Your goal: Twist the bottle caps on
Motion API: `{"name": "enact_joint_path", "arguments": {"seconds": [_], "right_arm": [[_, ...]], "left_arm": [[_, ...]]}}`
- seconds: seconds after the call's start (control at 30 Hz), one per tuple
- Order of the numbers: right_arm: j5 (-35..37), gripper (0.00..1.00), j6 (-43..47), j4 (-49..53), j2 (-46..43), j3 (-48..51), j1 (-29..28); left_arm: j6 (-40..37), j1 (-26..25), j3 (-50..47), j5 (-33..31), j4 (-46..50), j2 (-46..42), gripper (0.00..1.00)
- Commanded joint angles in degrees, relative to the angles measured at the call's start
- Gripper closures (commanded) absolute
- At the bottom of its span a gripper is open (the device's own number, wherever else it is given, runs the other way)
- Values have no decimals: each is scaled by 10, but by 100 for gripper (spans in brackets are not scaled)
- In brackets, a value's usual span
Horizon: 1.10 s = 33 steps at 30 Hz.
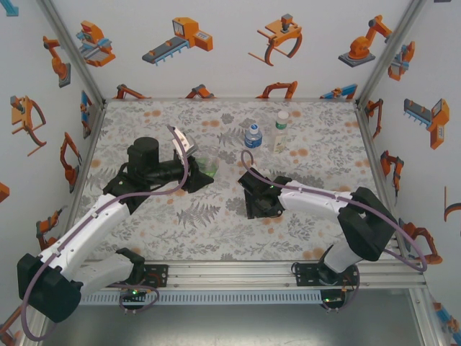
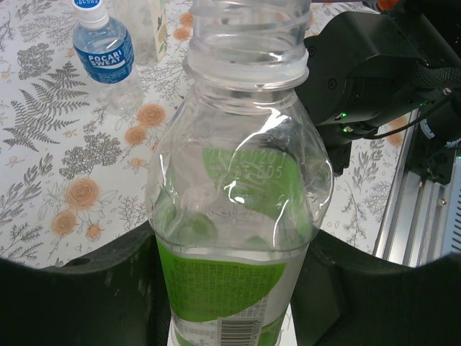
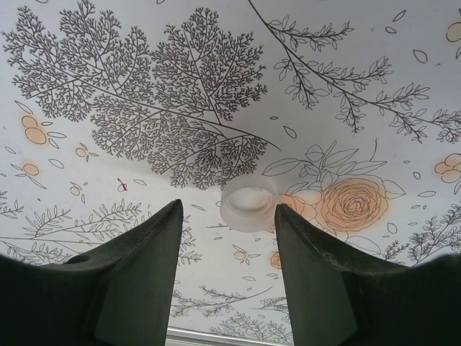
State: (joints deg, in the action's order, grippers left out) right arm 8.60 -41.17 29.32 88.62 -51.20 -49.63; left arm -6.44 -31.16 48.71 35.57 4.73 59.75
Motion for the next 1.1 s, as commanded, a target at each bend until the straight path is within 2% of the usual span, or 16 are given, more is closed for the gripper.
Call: {"name": "enact_joint_path", "arguments": {"seconds": [0.0,0.33,0.47,0.67,0.8,0.97,1.07], "right_arm": [[5,49,-8,9,9,4,2],[1,51,-26,0,32,20,3],[-6,57,-32,-12,34,25,6],[-41,74,-41,-56,13,46,19],[-103,76,-54,-145,-4,74,40],[-205,76,-109,-318,-2,135,86],[-228,71,-133,-373,2,174,112]], "left_arm": [[8,-3,11,7,-17,-3,100],[10,-3,13,7,-17,-1,100],[10,-3,14,8,-15,-2,100],[11,-2,14,8,-12,-3,100],[10,-3,15,7,-11,-4,100],[12,-3,16,7,-11,-5,100],[12,-4,17,7,-9,-4,100]]}}
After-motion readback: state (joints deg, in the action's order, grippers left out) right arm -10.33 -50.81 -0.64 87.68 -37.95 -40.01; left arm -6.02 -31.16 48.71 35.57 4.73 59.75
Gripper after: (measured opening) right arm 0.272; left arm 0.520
